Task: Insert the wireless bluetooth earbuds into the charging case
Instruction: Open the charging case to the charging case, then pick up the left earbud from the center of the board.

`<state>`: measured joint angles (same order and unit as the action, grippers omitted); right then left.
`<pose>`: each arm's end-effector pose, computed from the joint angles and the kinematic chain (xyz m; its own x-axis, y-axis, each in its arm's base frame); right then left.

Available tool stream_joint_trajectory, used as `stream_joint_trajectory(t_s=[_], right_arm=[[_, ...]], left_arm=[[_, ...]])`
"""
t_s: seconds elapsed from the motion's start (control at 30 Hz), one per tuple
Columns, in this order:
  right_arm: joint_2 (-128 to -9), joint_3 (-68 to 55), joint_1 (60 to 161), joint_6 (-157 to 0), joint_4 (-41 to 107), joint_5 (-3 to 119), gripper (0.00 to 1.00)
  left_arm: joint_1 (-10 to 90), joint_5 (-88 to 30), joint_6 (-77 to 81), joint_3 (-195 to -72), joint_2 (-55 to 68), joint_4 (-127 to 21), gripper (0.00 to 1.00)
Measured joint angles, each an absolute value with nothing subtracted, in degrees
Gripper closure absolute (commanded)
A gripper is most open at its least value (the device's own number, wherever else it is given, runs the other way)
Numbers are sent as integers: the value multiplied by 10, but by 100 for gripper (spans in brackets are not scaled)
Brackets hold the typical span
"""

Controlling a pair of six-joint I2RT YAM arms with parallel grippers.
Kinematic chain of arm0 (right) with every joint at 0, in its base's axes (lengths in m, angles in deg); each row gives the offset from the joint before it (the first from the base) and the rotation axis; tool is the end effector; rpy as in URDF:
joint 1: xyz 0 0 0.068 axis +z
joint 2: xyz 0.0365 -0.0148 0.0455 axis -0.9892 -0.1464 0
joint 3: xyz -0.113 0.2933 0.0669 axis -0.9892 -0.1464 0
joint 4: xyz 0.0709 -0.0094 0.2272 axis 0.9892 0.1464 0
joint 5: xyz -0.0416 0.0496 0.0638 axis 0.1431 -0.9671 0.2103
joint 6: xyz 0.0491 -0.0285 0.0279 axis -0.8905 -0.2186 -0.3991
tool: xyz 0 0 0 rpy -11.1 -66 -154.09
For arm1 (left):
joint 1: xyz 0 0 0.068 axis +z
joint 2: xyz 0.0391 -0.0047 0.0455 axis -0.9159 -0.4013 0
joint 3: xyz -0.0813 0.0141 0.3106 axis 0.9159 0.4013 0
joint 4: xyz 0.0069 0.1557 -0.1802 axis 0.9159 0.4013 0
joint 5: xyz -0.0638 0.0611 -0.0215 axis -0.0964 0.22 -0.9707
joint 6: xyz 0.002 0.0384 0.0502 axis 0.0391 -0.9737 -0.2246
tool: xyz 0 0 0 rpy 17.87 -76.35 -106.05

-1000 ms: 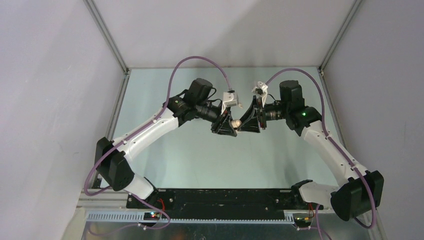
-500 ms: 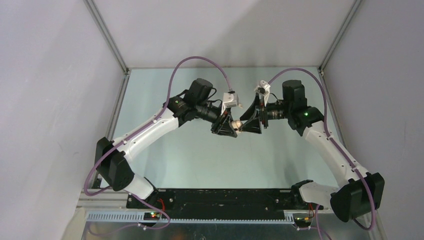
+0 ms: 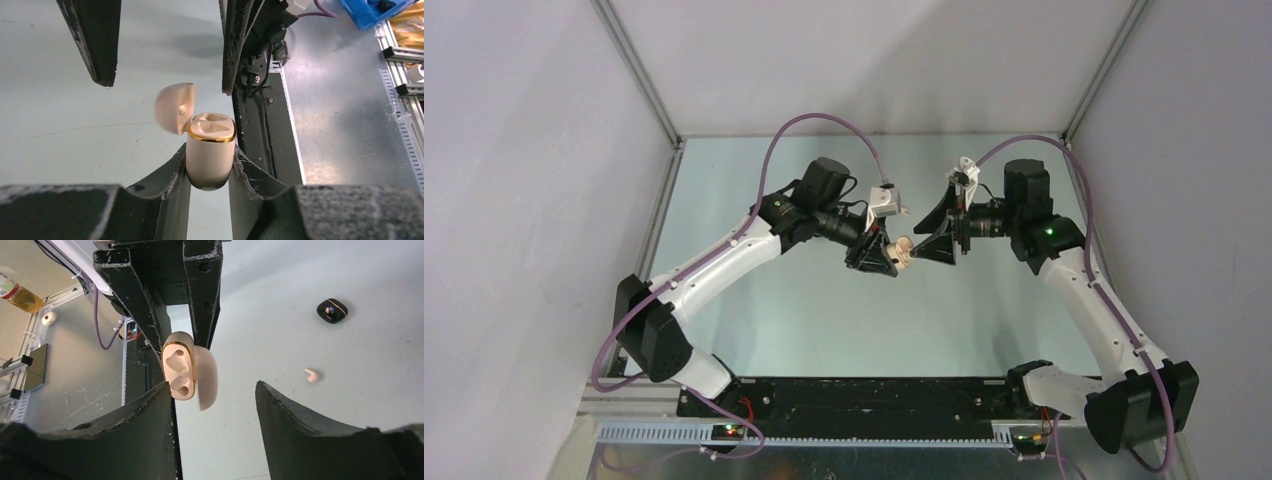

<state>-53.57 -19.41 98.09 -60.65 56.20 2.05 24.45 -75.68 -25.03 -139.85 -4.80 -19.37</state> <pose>0.1790 0.0986 0.4043 -0.2545 -0.1646 -0.9530 -0.9595 0.1664 0.2275 0.2009 -0.2336 0.3907 -0.2237 0.4104 -0.8840 0.9505 -0.1090 -0.2911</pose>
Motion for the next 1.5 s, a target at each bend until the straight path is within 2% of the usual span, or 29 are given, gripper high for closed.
stream_joint_trajectory(t_s=[0.2,0.4,0.67,0.87,1.07,1.33,1.5], right_arm=[[-522,-194,976,-602,562,34,31],[-507,-194,967,-603,560,48,24],[-523,-185,957,-643,511,144,23],[-713,-46,951,-650,537,250,30],[-949,170,944,-652,644,324,33],[-1163,325,968,-659,761,432,32],[-1248,395,985,-677,809,459,32]], left_arm=[[245,-765,-258,-1399,-48,-187,100],[245,-764,-265,-1399,-43,-176,100],[246,-758,-279,-1399,-24,-163,100],[251,-747,-300,-1405,-12,-142,100],[260,-731,-347,-1427,6,-97,100],[276,-720,-384,-1428,62,-71,100],[278,-720,-388,-1428,62,-70,100]])
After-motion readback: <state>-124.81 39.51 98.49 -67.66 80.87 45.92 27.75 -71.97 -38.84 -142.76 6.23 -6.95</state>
